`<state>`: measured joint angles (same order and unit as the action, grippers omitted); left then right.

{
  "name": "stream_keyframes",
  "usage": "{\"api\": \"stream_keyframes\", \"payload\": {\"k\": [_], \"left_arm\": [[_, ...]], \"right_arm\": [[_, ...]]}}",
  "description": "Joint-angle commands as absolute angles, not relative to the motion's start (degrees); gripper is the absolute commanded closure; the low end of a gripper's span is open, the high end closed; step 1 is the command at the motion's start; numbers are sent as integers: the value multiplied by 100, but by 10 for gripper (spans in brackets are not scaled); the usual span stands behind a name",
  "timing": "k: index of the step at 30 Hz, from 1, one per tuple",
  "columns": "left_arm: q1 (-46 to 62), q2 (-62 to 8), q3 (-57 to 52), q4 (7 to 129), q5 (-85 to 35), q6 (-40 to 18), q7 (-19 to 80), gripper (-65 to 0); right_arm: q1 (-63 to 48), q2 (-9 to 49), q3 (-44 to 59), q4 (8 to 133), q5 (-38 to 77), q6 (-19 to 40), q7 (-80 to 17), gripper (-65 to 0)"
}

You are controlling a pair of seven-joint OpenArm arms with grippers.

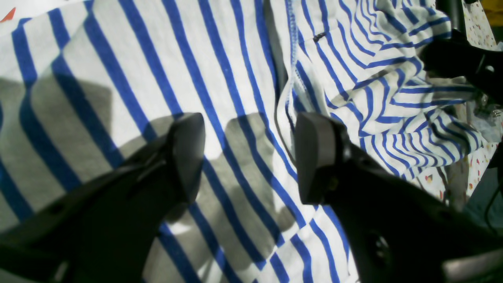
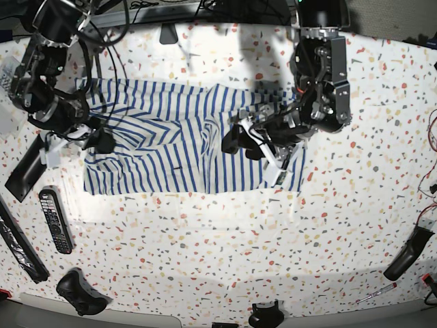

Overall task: Layout the t-shirt on the table in an organized manner, then fold the t-shirt properly
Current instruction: 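Move the right gripper to the collar end of the shirt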

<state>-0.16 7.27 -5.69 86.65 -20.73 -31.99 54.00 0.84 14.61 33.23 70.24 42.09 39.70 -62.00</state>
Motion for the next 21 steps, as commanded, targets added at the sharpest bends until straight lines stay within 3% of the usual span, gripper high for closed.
{"api": "stream_keyframes", "payload": {"k": [1,7,9,14,21], "left_arm": [[-93,840,-552,8774,-2209,-3256,5308,-337],[-93,840,-552,8774,-2209,-3256,5308,-337],[-93,840,-552,8774,-2209,-3256,5308,-337],[-93,840,-552,8774,-2209,-3256,5317,-337],[-95,840,-552,8774,-3371,-3264,6239,-315]], "right_arm": [[106,1481,3164,7048,4095,4000,-6423,-343],[110,1479,2742,7048,4097,4000,-6423,-322],[110,1485,2740,7048,4097,4000,-6420,-251],[202,1575,2757,7050,4097,4000,-6416,0],[609,1841,2794,7050,4060,4000,-6427,0]]}}
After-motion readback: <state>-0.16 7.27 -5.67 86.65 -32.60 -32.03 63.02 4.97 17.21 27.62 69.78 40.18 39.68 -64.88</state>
